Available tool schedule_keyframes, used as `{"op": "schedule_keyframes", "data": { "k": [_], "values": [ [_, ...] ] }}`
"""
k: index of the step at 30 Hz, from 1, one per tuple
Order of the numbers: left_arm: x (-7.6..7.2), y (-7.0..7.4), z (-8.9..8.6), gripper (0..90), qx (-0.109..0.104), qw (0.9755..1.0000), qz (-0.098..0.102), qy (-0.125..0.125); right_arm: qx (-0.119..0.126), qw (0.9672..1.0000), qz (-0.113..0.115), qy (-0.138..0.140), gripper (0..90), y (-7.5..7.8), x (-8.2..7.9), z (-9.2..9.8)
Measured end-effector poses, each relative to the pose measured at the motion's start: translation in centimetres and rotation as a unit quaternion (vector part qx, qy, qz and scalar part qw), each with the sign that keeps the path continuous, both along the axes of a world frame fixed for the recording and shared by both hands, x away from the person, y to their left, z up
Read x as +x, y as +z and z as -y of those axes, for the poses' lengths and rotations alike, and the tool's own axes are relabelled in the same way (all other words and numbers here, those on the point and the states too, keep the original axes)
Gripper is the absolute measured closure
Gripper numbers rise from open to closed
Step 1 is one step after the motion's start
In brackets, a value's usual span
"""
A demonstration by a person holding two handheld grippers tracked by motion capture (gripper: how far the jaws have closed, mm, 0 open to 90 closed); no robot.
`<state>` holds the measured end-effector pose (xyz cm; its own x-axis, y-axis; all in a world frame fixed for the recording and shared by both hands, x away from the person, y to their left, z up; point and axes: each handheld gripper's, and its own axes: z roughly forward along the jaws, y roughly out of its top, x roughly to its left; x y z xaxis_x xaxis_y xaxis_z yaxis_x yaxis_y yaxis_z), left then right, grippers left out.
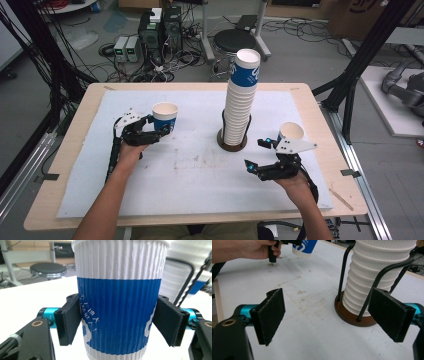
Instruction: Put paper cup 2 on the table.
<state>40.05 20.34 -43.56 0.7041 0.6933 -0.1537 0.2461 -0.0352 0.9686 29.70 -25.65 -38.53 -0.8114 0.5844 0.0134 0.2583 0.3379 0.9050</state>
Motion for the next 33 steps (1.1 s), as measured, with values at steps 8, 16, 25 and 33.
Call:
{"op": "schedule_keyframes", "data": {
  "k": [8,16,25,33],
  "values": [
    [0.5,-1.1,0.4,26.8,0.052,0.9981,-0.032,0.007,-0.001,1.0,0.004,0.001,14.6,0.1,0.0,0.0],
    [0.5,-1.3,0.8,26.8,0.09,0.9944,-0.053,0.016,0.0,1.0,0.004,0.001,14.6,0.1,0.0,0.1],
    [-0.8,-0.8,0.8,26.3,0.143,0.9876,-0.061,0.022,0.0,1.0,0.003,0.0,14.6,0.2,-0.2,0.2],
    [-1.9,-1.4,-0.3,25.6,0.135,0.988,-0.07,0.025,0.001,1.0,0.0,0.002,14.6,0.0,-0.1,0.0]
  ]
}}
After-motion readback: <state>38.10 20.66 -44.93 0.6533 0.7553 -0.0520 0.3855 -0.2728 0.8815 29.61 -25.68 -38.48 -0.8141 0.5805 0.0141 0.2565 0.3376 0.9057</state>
